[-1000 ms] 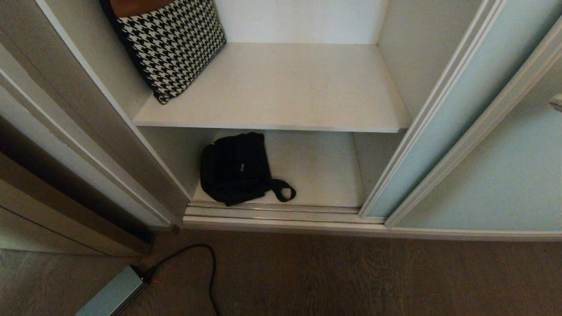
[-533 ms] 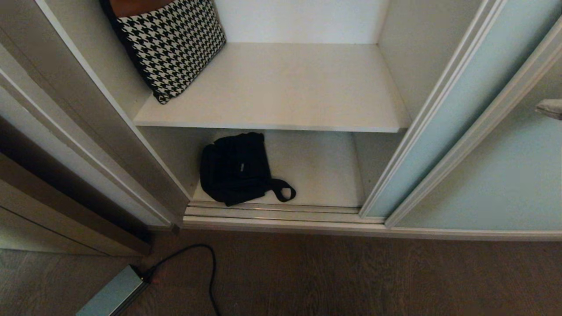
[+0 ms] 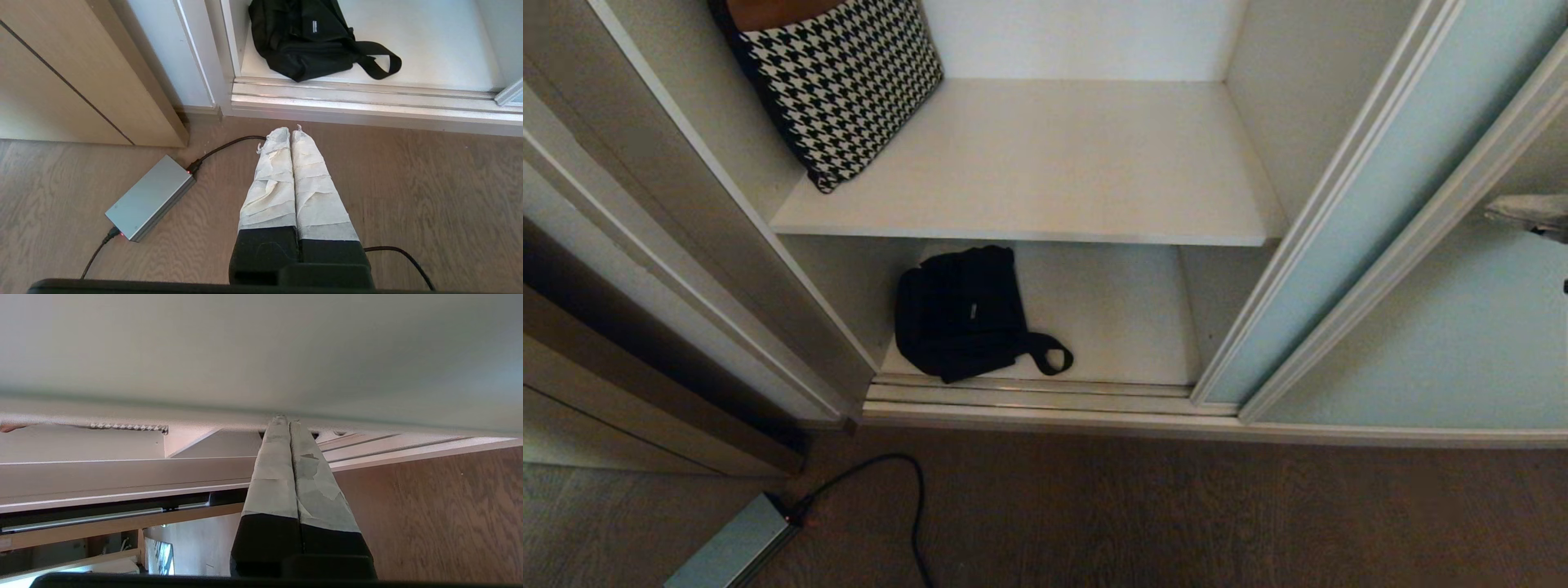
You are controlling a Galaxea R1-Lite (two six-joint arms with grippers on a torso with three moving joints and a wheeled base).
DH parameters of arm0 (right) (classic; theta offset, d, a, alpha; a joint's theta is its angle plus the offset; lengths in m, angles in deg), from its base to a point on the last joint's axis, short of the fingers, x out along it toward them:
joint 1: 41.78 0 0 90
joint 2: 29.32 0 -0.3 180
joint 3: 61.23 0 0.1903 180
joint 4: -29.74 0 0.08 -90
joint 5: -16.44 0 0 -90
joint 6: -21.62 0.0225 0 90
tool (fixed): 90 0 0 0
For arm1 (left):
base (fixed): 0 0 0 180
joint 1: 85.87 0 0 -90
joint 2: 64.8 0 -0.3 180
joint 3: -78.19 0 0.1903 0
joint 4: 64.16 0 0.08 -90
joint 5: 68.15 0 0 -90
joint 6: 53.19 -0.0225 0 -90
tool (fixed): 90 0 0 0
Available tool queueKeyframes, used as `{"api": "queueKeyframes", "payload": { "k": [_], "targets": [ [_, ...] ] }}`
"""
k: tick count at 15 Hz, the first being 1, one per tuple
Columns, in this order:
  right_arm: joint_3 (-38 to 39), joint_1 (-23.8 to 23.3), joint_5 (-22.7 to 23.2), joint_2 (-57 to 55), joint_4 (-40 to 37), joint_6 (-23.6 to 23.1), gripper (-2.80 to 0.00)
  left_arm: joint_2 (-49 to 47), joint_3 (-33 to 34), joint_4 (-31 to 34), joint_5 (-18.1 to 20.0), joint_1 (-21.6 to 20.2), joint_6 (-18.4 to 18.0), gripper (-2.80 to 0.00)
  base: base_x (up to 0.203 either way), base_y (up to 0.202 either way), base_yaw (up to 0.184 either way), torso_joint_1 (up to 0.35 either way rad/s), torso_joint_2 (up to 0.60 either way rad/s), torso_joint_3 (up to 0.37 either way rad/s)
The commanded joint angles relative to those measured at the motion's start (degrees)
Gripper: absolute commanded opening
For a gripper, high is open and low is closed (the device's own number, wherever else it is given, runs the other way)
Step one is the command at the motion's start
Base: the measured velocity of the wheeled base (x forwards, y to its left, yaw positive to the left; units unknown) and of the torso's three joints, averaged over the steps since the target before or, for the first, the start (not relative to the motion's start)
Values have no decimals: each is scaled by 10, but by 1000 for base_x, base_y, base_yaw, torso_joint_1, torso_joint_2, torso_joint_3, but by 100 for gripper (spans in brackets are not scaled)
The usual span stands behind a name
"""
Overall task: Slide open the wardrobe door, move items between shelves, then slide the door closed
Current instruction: Close the door
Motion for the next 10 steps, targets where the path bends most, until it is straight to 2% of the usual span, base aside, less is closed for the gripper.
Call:
{"api": "queueKeyframes", "payload": {
  "k": [1, 10],
  "targets": [
    [-9, 0, 3, -17, 1, 3, -280, 0, 0, 0, 0, 0, 0, -280, 0, 0, 0, 0, 0, 0],
    [-36, 9, 2, -45, 1, 1, -280, 0, 0, 0, 0, 0, 0, -280, 0, 0, 0, 0, 0, 0]
  ]
}}
